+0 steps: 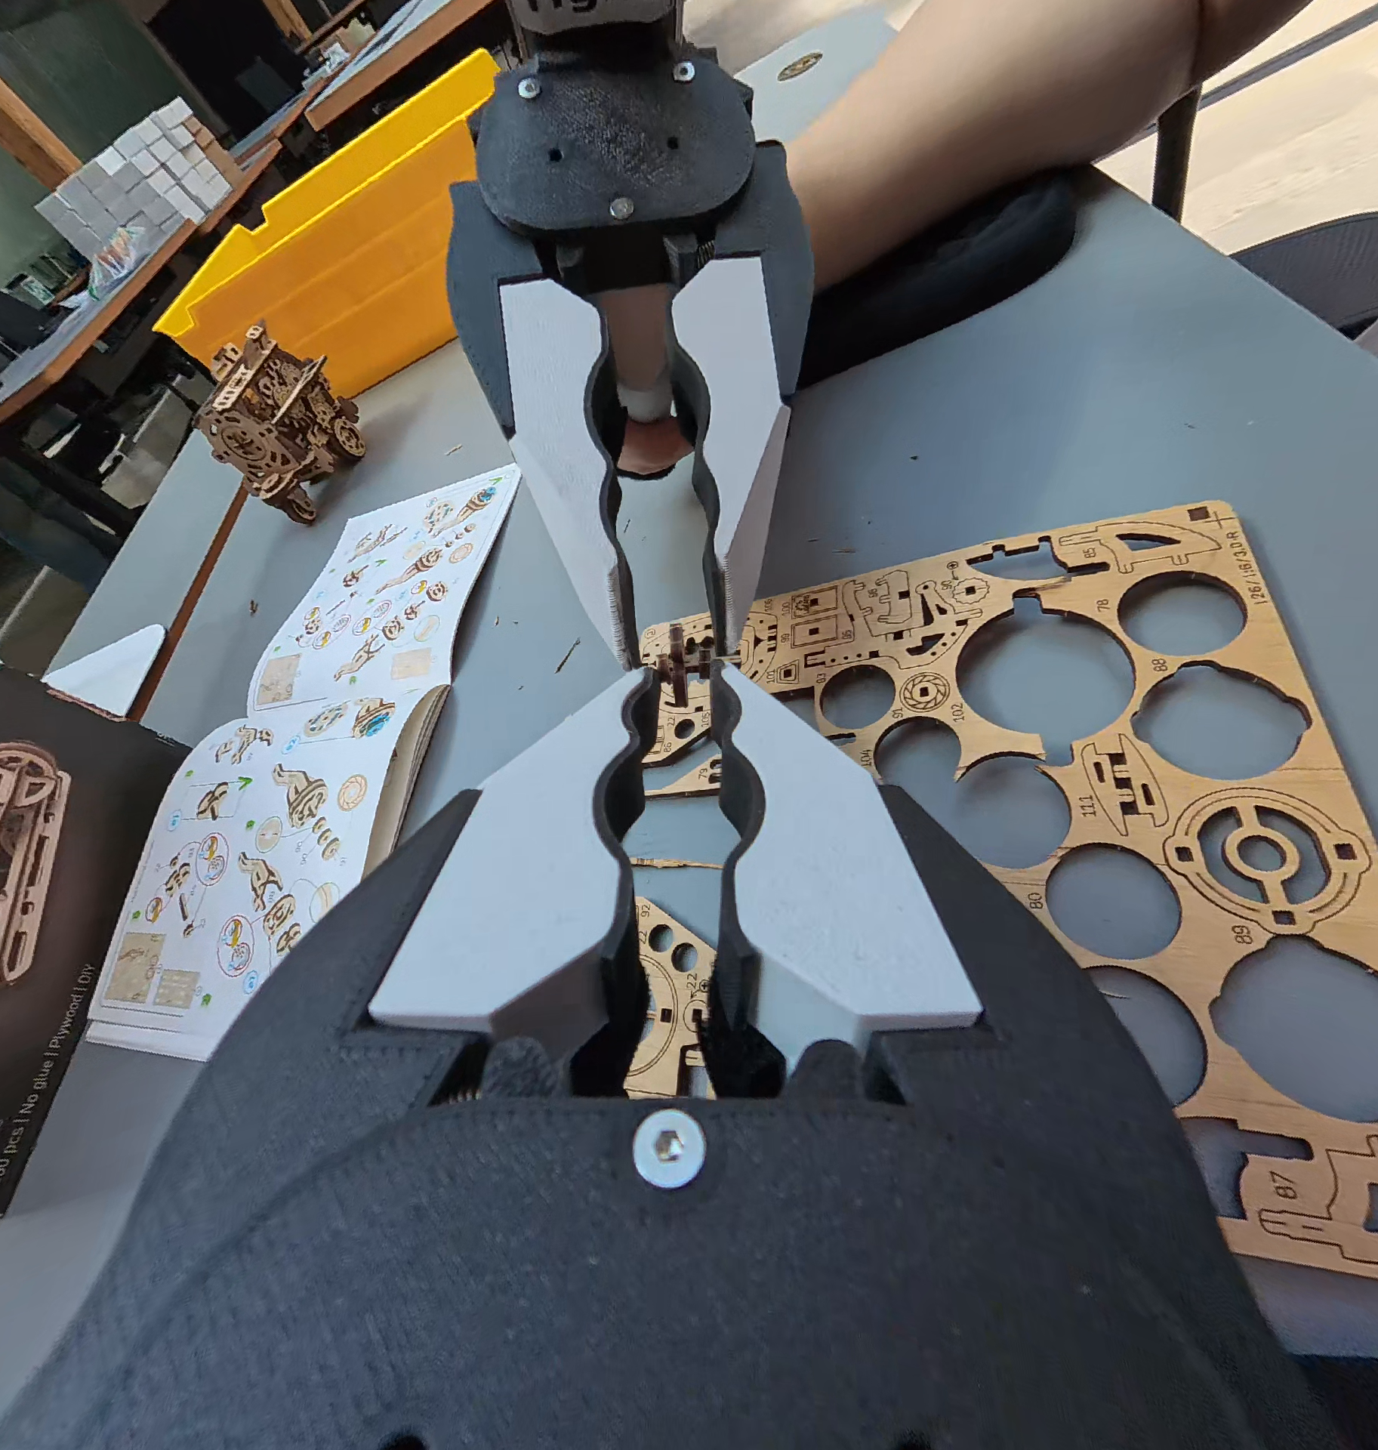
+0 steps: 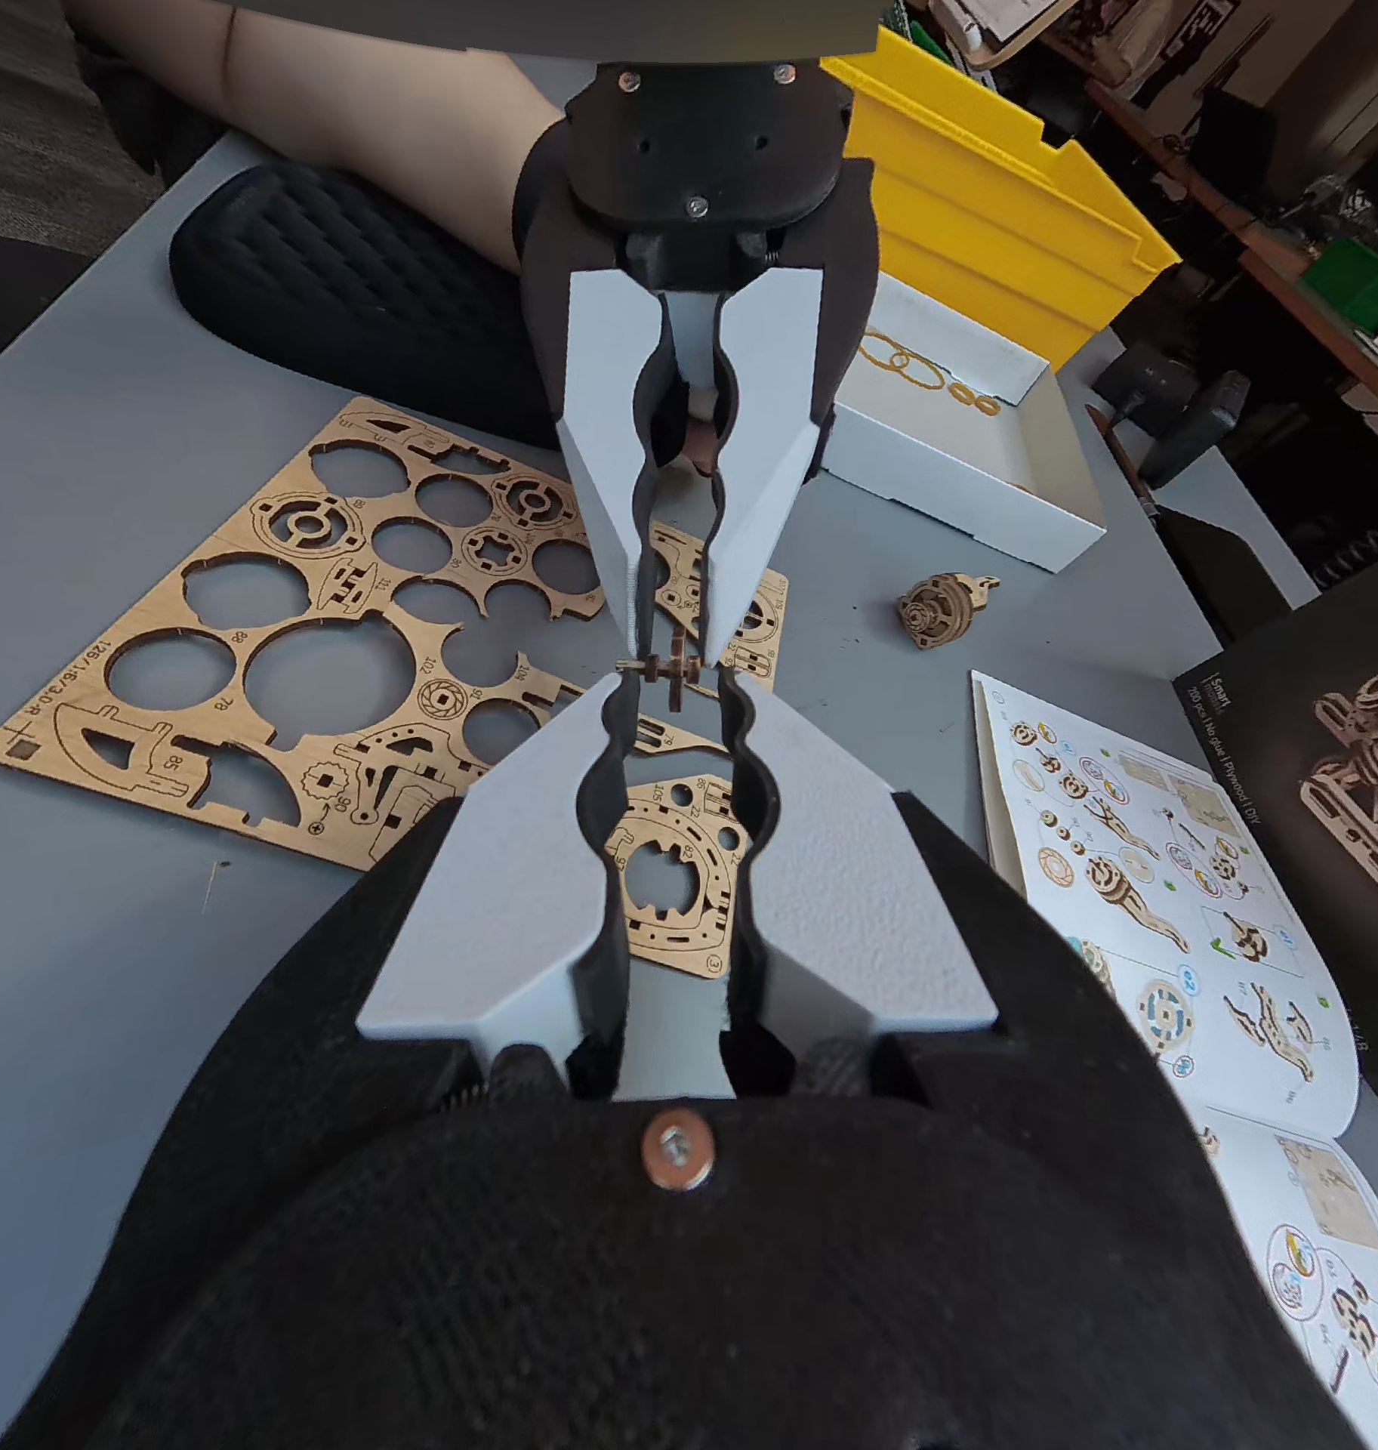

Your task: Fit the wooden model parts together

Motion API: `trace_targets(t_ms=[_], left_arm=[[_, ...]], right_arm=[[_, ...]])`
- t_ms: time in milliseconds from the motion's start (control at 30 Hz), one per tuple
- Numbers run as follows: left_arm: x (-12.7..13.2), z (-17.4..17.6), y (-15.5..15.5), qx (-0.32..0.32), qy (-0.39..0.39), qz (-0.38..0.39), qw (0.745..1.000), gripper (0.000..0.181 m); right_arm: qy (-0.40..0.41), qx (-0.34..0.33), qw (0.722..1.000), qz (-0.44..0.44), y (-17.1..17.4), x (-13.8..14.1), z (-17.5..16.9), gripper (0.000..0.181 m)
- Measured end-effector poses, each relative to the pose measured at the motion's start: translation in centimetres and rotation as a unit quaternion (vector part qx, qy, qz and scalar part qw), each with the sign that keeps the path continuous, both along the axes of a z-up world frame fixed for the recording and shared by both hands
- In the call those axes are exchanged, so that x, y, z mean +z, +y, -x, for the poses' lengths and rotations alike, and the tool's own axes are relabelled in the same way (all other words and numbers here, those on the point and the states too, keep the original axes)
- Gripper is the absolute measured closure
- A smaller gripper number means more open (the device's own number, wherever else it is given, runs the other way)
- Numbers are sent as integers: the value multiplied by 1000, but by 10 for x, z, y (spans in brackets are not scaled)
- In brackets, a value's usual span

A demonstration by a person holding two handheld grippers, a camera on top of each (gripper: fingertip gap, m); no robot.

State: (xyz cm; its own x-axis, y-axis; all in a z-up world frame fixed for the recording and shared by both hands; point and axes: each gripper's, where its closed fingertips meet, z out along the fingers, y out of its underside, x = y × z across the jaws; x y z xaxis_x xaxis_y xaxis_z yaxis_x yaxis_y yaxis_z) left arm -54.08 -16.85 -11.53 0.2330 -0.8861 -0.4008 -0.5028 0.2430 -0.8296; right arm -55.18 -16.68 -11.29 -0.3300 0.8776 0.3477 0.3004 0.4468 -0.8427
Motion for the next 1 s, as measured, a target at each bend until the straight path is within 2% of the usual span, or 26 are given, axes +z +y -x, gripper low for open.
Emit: trace_targets(t_ms=[600,833,1000], left_arm=[[-6,-3,-3,-3,23,-12,1000,170],[-12,-3,-3,-1,40,-14,999,171],[-21,-4,-1,6,51,7,999,170]], right_arm=[[-33,8,998,-54,-6,-14,1,165],[-64,-8,994,-87,-2,-20,1,169],[-97,-23,993,-62,-1,-30,0,169]])
